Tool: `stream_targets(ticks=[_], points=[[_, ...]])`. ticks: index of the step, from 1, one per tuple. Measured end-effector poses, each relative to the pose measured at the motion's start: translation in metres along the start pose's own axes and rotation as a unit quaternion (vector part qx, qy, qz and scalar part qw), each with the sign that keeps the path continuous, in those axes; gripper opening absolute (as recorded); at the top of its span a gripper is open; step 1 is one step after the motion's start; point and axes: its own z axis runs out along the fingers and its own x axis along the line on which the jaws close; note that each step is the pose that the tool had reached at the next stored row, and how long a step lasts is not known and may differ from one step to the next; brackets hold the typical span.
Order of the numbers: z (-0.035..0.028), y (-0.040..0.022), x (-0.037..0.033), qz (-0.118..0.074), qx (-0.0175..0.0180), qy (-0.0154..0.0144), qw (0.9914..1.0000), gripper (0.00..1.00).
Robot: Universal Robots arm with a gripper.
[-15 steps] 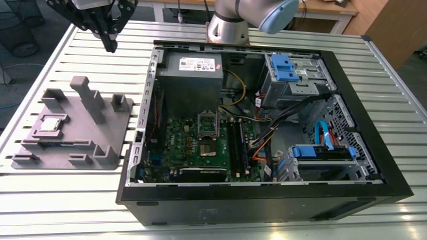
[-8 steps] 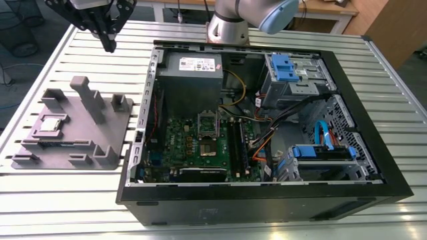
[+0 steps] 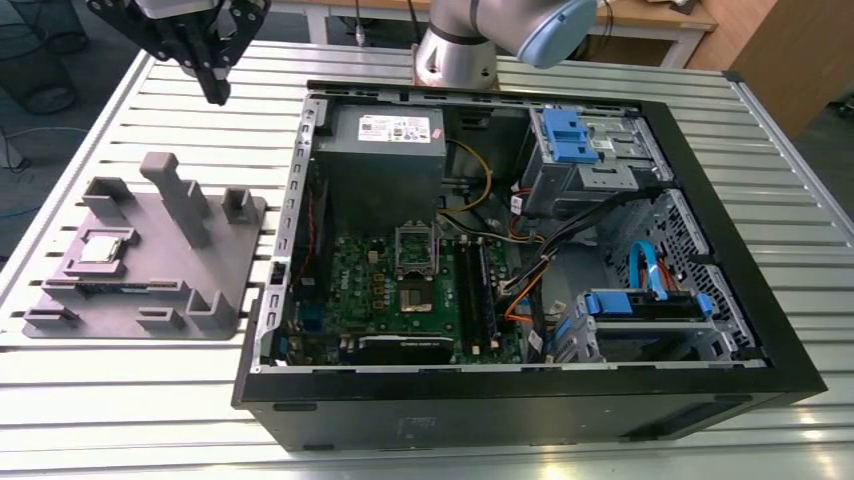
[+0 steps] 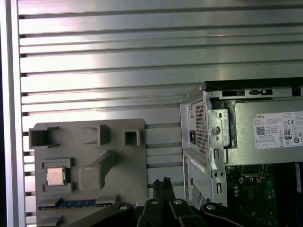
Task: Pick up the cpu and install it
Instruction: 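Reach for the cpu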
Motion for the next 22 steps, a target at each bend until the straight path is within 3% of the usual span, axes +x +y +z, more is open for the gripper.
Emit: stream_targets(ticks=[22], points=[[-0.0002, -0.0005, 0.0069, 0.000, 0.0000, -0.0001, 1.00000, 0.11]])
